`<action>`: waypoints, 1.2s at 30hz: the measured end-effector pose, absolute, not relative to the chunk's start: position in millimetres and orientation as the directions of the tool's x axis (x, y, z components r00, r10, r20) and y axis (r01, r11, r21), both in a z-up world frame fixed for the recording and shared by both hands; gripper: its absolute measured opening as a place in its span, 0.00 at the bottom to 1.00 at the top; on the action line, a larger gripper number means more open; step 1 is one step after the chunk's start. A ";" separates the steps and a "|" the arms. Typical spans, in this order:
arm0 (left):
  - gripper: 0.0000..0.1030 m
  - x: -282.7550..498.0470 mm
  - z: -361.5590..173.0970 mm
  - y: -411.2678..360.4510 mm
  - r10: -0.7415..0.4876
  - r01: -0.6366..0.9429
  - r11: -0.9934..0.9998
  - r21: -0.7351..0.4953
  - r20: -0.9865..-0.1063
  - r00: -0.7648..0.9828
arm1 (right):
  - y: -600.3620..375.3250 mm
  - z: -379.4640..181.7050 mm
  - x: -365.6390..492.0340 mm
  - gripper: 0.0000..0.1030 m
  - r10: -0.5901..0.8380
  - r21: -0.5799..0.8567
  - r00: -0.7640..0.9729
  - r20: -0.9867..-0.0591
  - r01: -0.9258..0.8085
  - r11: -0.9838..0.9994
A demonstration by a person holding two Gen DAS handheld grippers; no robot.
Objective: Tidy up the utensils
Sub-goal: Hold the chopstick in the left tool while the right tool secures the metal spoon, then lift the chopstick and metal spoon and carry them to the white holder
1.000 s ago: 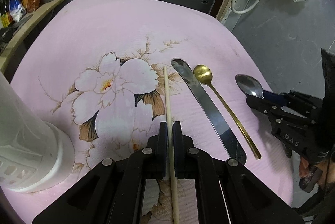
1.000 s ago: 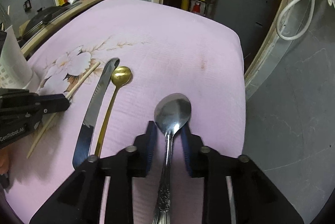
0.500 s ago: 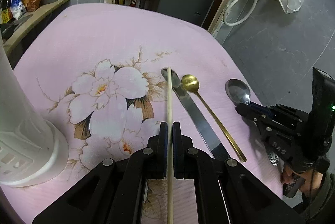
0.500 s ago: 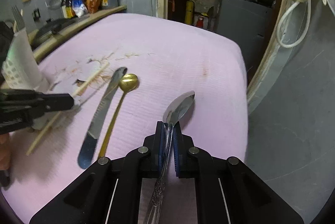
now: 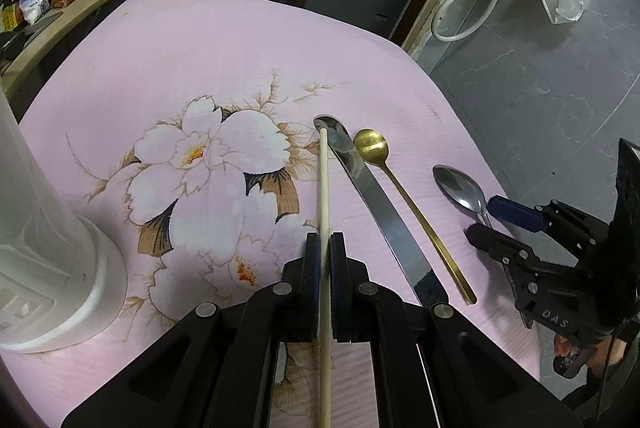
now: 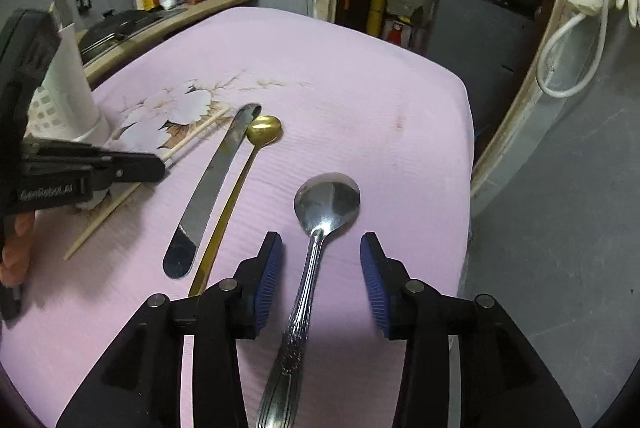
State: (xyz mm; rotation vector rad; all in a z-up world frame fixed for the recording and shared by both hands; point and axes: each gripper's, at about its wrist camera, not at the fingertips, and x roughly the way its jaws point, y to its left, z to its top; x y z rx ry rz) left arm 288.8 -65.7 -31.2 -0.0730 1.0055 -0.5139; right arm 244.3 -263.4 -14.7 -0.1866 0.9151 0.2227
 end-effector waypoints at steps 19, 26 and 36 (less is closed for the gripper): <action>0.03 287.6 -30.4 -74.0 -0.375 0.400 0.895 -0.196 -0.816 0.439 | -258.9 -17.5 278.4 0.34 0.027 -0.105 0.508 -0.861 -0.229 0.968; 0.03 290.1 -30.9 -73.0 -0.341 0.415 0.899 -0.138 -0.816 0.467 | -258.5 -17.0 271.6 0.34 0.042 -0.104 0.541 -0.840 -0.236 0.966; 0.02 300.2 -37.3 -61.2 -0.411 0.417 0.879 -0.233 -0.814 0.412 | -257.4 -13.4 251.1 0.34 0.130 -0.045 0.614 -0.778 -0.261 0.964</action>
